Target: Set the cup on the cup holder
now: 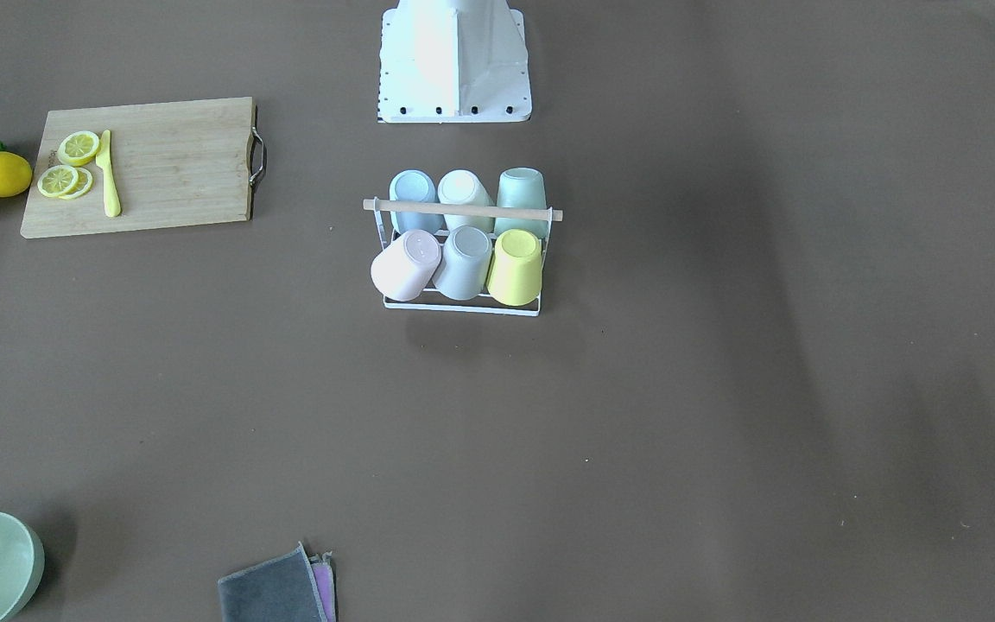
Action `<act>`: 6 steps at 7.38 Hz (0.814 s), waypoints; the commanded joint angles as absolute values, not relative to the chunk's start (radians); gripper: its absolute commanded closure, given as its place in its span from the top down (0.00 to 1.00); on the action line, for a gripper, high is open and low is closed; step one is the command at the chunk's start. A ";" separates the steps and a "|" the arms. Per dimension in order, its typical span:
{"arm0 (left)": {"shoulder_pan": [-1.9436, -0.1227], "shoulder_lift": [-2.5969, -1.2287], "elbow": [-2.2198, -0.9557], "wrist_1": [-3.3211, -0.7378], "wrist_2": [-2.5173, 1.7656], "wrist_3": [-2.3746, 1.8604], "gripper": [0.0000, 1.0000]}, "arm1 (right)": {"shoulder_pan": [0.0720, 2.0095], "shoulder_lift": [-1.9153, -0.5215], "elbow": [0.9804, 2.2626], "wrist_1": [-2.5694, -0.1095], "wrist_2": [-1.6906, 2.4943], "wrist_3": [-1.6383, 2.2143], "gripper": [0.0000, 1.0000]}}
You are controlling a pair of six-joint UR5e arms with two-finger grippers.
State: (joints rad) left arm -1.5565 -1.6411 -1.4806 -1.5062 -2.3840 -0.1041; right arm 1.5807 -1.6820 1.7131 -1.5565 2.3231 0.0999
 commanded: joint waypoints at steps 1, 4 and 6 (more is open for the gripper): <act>-1.552 -1.647 -1.492 -1.448 -2.384 -0.104 0.98 | 1.582 -1.687 1.710 -1.552 2.347 0.094 1.00; -1.554 -1.651 -1.494 -1.439 -2.384 -0.103 0.98 | 1.582 -1.683 1.694 -1.551 2.347 0.098 1.00; -1.558 -1.641 -1.515 -1.421 -2.384 -0.103 0.98 | 1.582 -1.681 1.690 -1.551 2.350 0.098 1.00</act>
